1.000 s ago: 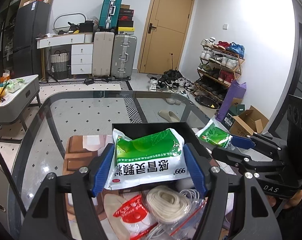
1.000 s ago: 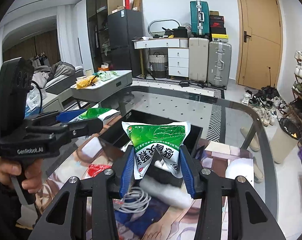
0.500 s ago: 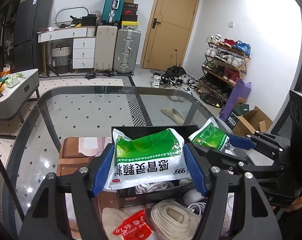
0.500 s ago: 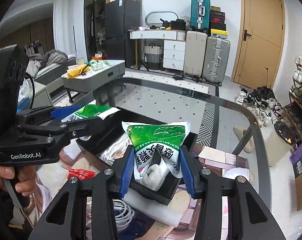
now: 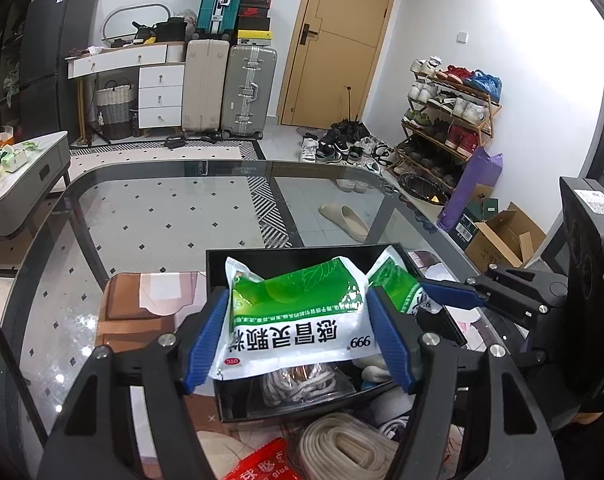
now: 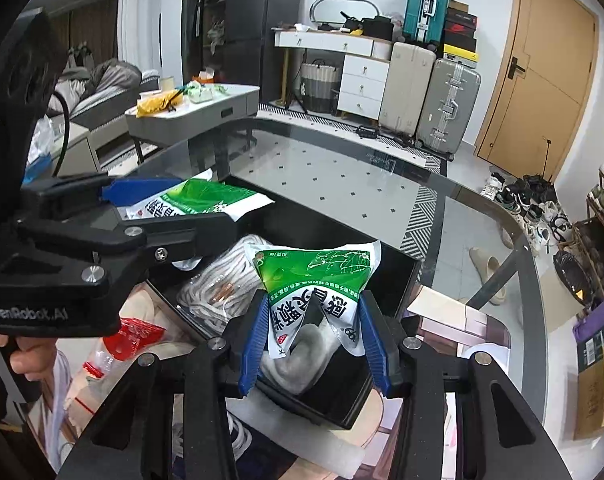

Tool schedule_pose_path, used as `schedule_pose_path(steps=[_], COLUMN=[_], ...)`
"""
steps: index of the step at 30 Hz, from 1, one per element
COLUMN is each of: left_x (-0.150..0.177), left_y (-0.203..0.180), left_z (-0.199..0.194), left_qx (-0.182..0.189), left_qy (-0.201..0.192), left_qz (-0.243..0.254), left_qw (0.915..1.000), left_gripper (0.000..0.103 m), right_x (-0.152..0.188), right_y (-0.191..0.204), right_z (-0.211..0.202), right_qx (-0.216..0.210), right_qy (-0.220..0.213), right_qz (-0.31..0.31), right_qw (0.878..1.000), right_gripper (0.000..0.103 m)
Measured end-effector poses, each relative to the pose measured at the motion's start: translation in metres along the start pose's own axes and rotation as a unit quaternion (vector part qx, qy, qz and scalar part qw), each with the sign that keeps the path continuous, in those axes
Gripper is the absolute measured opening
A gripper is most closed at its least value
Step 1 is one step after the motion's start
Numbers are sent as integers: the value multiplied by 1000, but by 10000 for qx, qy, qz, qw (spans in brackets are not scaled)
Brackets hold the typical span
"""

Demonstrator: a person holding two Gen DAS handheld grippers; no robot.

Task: Organize soft objects
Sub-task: 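Carry both green sachets over the black box with both grippers, then open both grippers to release the sachets into the box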

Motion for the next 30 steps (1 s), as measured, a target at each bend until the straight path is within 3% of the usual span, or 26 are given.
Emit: schedule_pose_path(steps=[10,20,25,30], left_x=[-2,-3,-3,1], left_y=[-3,-2,-4,-10], left_z=[12,15,16,12], left_qx=[-22,4,17,2], left_qy=[151,219,244,244], left_qz=[43,68,98,159], left_qw=[9999,9997,9997,9996], left_gripper=[69,69,70,83], right_x=[0,8,11,14], right_y=[-4,2,-1,-3], right_z=[13,-12,-17,-23], right_qx=[-15,283,318,397], right_qy=[101,-193,-192,-219], right_qz=[-82,-358,-239,-151], right_qw=[9999,9988,9990,9989], right_gripper=[44,80,84,90])
Point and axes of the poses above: each gripper's, at about its wrist camera, not at the fingertips, and z roughly the way its jaws point, y to its left, x to its underside, the point moved 1 cm from there along z, roughly the way its jaws point, and after that the axes turned 7 degrees about y, right-handed, at the moved point
